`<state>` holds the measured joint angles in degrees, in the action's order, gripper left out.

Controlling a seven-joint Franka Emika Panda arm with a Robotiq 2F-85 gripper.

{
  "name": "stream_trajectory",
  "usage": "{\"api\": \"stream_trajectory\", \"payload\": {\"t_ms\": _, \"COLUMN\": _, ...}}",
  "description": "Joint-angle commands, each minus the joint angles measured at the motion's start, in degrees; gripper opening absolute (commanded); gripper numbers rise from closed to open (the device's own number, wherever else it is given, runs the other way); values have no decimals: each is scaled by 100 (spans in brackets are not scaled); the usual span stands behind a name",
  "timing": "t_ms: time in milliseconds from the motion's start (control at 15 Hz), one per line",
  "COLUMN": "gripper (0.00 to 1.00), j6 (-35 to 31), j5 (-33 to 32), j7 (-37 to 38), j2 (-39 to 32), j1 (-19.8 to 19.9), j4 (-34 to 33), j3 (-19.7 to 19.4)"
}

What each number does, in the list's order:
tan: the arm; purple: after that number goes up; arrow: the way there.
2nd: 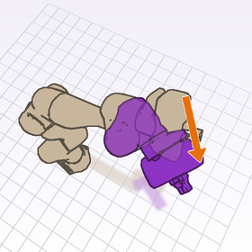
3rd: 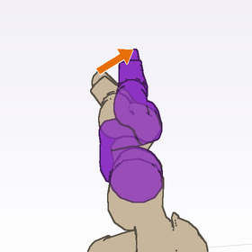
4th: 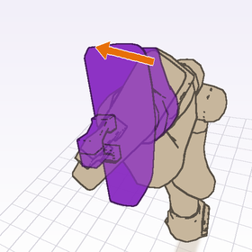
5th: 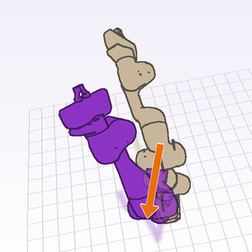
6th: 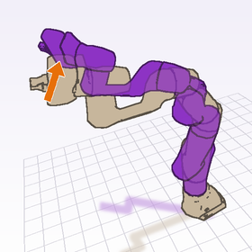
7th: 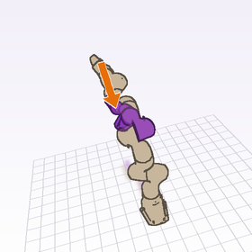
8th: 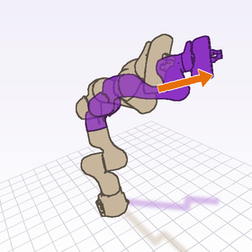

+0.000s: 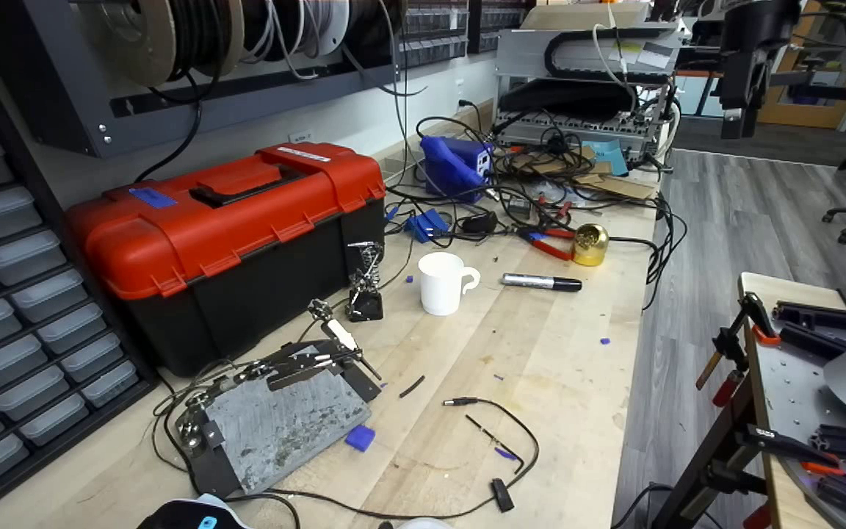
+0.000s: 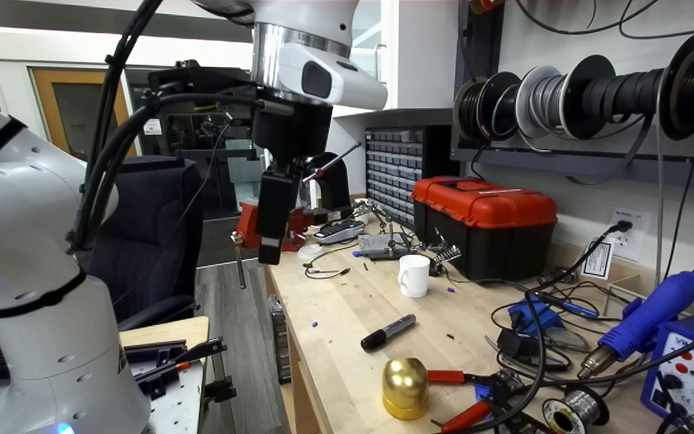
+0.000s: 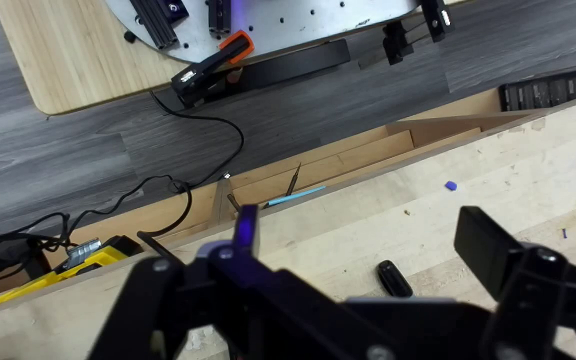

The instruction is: Pick the marker on the desk and put it in the cup

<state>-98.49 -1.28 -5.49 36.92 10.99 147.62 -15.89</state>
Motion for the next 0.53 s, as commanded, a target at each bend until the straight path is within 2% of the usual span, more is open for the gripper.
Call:
{"api": "stream_trajectory", "payload": {"t_ms": 0, "gripper": 100, "j6": -648, "j5": -91, "j7": -567, "j2": -349, "j1": -153, "j4": 55, "j3": 46}}
{"api": "stream_trajectory", "payload": {"t_ms": 400, "gripper": 100, "j6": -868, "j5": 83, "j7": -574, "j2": -621, "j1": -328, "j4": 104, "j3": 95}}
{"api": "stream_trajectory", "payload": {"t_ms": 467, "gripper": 100, "j6": -1106, "j5": 136, "j7": -729, "j2": -710, "j1": -420, "j4": 145, "j3": 126}}
